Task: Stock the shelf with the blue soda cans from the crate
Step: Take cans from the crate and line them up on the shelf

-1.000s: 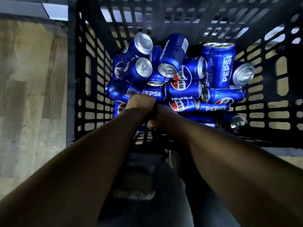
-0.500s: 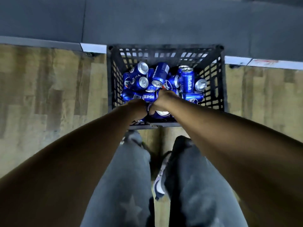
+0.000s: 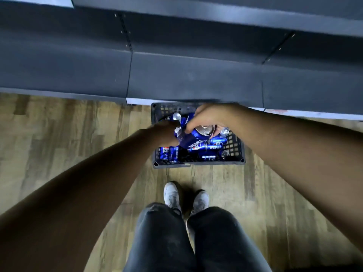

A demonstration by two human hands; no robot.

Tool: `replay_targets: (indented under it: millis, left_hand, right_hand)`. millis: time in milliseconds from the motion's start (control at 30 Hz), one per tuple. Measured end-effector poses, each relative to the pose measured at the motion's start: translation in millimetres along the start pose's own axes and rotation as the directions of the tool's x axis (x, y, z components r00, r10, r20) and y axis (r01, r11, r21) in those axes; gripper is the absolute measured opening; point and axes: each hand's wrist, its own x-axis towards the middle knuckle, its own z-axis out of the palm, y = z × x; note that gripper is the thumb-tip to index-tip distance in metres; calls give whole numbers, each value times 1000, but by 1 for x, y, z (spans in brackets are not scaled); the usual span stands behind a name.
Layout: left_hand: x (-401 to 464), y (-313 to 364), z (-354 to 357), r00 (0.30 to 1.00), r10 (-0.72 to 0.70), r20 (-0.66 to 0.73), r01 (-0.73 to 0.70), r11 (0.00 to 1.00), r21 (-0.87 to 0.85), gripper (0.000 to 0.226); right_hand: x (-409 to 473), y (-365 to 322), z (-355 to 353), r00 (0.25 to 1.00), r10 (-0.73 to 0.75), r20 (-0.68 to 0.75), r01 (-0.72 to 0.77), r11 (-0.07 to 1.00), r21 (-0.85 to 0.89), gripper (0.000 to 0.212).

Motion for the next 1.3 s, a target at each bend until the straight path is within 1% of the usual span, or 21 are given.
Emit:
replay_targets:
  millis: [67,167,300,333,467,533,700,833,933,1000,1067,1133,1200,1300]
  left_hand:
    - [-16,4,-22,999,27,-18,-27,1000,-6,55]
    - [-39,4,-56,998,49,-45,-48,999,22,53]
    - [-62,2,-99,989,76,-124,-85,994,-68,59]
    - [-66,3,-108,986,89,-143,-101,991,-82,63]
    - [-83,17,-141,960,140,-241,-179,973,-147,91]
    - [-90,26,-154,937,175,-301,-241,950,-199,96]
    - [-106,55,-182,893,232,-385,-357,886,-294,88]
    - [-118,79,-207,858,228,-460,-379,886,-267,78]
    - [-122,97,-225,796,179,-578,-379,892,-245,73]
    - [-122,108,-236,755,130,-642,-363,899,-244,66]
    - [-119,117,-246,727,84,-682,-365,888,-280,58]
    - [-116,125,-255,701,39,-712,-384,862,-331,59]
    - [-112,133,-263,677,-1,-736,-405,835,-373,59]
    - [-105,148,-270,636,-61,-769,-455,775,-438,52]
  right_hand:
    - [-20,-19,-15,999,-51,-6,50,996,-77,41]
    - [-53,-47,-39,991,-131,-20,127,984,-126,45]
    - [-95,-82,-69,976,-215,-38,204,961,-186,44]
    - [-105,-90,-76,972,-232,-44,218,954,-206,43]
    - [-144,-114,-105,958,-282,-59,252,920,-301,48]
    - [-163,-120,-117,951,-301,-61,267,909,-321,53]
    - [-212,-129,-144,906,-406,-117,303,818,-489,56]
    - [-243,-131,-167,877,-457,-151,313,779,-543,58]
    - [-257,-133,-187,845,-498,-193,313,755,-576,61]
    - [-263,-134,-201,801,-542,-253,325,750,-577,66]
    - [-266,-135,-218,729,-598,-333,365,751,-550,70]
    - [-271,-133,-237,645,-639,-419,425,756,-498,72]
    - [-274,-129,-255,582,-653,-485,503,758,-415,71]
    - [-270,-119,-274,546,-638,-543,655,729,-199,69]
